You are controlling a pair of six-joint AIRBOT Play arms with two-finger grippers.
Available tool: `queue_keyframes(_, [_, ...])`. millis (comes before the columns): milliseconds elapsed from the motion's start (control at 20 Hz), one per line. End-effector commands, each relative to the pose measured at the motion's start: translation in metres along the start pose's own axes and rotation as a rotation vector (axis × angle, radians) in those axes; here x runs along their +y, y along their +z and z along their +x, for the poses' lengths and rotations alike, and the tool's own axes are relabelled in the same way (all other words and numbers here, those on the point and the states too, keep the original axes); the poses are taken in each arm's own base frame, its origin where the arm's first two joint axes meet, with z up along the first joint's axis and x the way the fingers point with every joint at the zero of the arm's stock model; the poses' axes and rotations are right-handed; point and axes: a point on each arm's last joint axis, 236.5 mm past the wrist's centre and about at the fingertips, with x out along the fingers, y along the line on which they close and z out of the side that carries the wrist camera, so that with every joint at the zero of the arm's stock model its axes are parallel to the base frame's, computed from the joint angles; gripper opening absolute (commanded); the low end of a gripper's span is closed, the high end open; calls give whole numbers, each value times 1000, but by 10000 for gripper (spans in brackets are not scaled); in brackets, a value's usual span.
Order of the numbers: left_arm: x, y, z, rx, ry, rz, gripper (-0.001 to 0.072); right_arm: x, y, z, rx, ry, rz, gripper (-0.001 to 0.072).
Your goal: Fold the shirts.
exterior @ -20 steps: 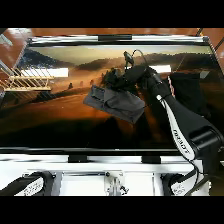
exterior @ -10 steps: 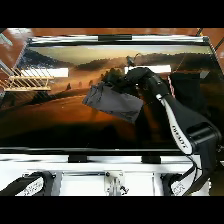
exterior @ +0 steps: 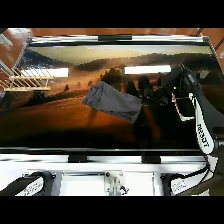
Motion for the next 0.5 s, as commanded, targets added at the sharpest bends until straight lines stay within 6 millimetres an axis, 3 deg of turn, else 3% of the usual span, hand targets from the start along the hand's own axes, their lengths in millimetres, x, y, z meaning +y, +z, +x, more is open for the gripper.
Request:
queue_keyframes(0, [0, 0, 0, 0, 1, -1, 36, 3, -12, 36, 6, 116, 60, 551])
queue_keyframes(300, [0, 0, 0, 0, 1, -9, 36, 25, 4, 64, -89, 150, 58, 543])
queue_keyframes(400, [1, 0, 0, -1, 1, -8, 36, 50, 15, 63, -142, 227, 51, 250])
queue_keyframes(450, [1, 0, 0, -1, 1, -9, 36, 67, 19, 58, -159, 287, 26, 163])
